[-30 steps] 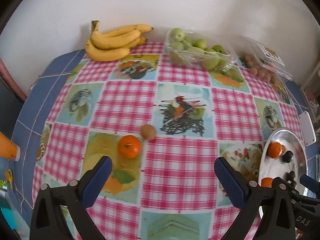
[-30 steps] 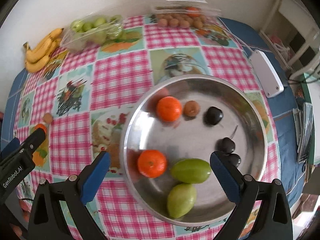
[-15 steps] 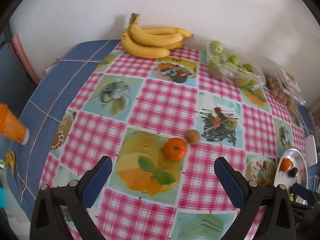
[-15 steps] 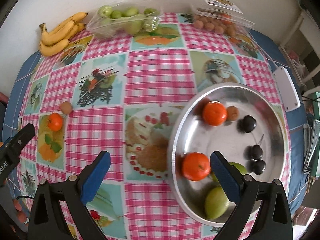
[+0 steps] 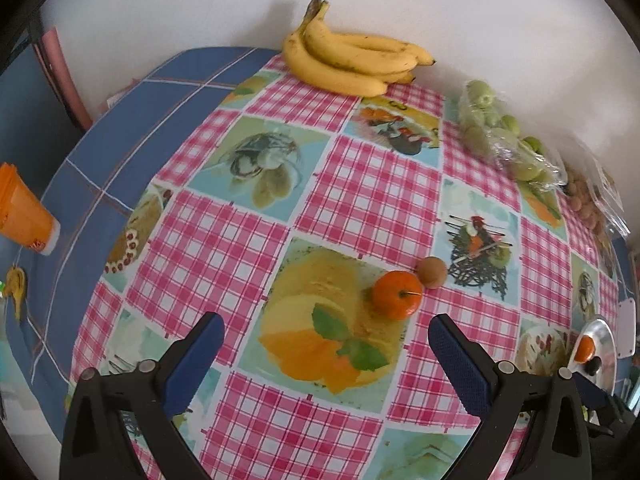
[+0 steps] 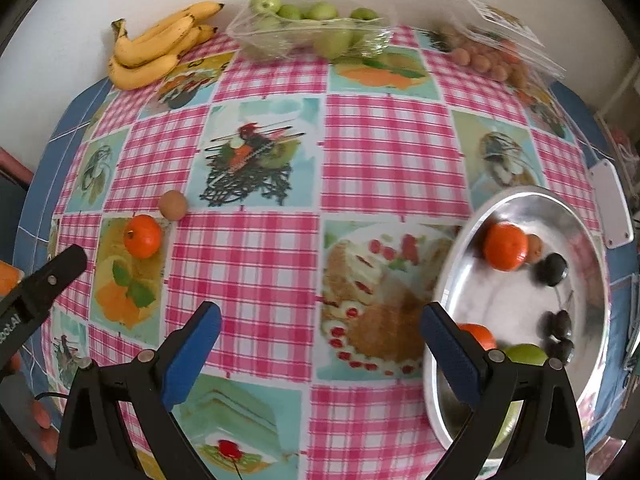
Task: Organize fruits
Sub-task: 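Move both grippers toward the last orange and kiwi on the table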
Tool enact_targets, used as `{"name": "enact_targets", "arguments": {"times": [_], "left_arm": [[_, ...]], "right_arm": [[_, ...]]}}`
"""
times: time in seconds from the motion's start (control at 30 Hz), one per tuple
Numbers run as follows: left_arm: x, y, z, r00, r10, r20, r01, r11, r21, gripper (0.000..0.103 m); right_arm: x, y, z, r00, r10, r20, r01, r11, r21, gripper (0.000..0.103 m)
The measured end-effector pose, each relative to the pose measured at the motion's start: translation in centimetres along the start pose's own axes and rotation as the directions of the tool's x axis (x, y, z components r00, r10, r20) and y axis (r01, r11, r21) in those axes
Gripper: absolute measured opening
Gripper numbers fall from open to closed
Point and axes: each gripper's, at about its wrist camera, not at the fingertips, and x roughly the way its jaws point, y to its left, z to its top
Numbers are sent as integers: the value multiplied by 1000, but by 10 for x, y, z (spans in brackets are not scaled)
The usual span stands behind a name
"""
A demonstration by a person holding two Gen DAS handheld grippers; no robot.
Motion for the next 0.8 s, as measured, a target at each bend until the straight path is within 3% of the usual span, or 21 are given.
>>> {"name": "enact_targets", "arguments": {"times": [0.2, 0.43, 0.8], "left_arm": [[21, 6, 2, 999, 6, -45, -8, 999, -32, 103], [22, 11, 14, 1000, -3, -25, 2, 998, -65, 103], [40, 21, 31, 995, -80, -54, 73, 989, -129, 102]], "right_arm": [[11, 8, 4, 1000, 14, 11, -13, 1000, -9, 100], [20, 17, 15, 997, 70, 30, -71, 997, 23, 99], [26, 40, 35, 992, 101, 71, -102, 995, 5, 99]]}}
